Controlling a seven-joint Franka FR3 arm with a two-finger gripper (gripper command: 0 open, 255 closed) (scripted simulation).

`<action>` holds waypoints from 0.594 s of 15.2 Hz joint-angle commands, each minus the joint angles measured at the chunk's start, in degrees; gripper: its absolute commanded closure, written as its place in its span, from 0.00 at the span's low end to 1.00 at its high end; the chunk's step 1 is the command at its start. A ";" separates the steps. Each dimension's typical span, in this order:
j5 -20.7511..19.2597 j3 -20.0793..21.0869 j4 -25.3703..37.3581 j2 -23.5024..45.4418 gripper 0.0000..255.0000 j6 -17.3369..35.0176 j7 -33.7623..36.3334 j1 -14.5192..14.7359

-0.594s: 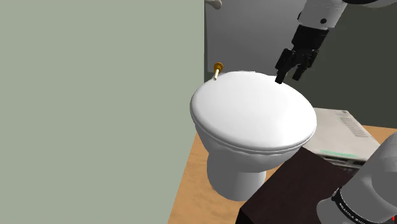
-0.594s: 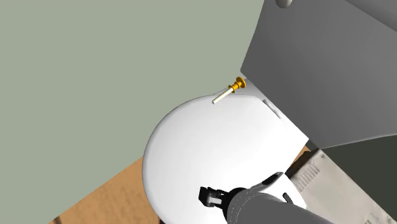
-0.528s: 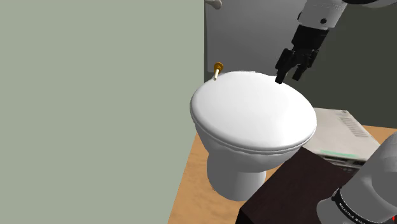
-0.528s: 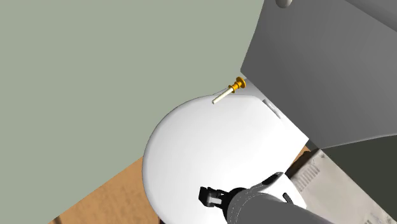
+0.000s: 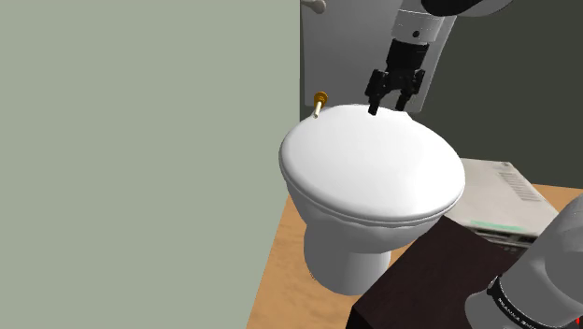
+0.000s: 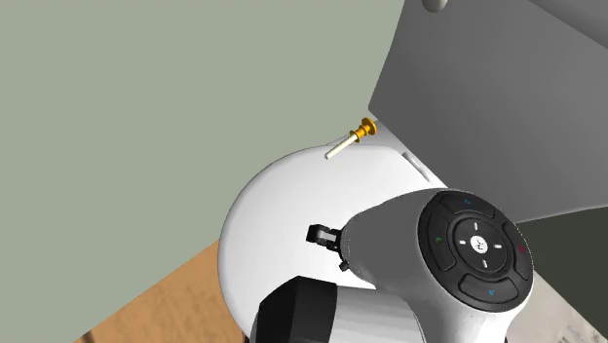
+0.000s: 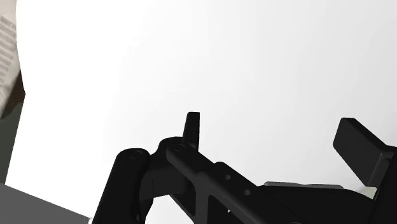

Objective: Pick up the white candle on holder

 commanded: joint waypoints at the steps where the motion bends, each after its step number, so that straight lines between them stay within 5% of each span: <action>1: -0.32 0.36 3.97 5.04 0.00 0.89 1.16 -0.21; 9: -2.12 1.13 21.29 24.05 0.00 1.74 5.73 -0.85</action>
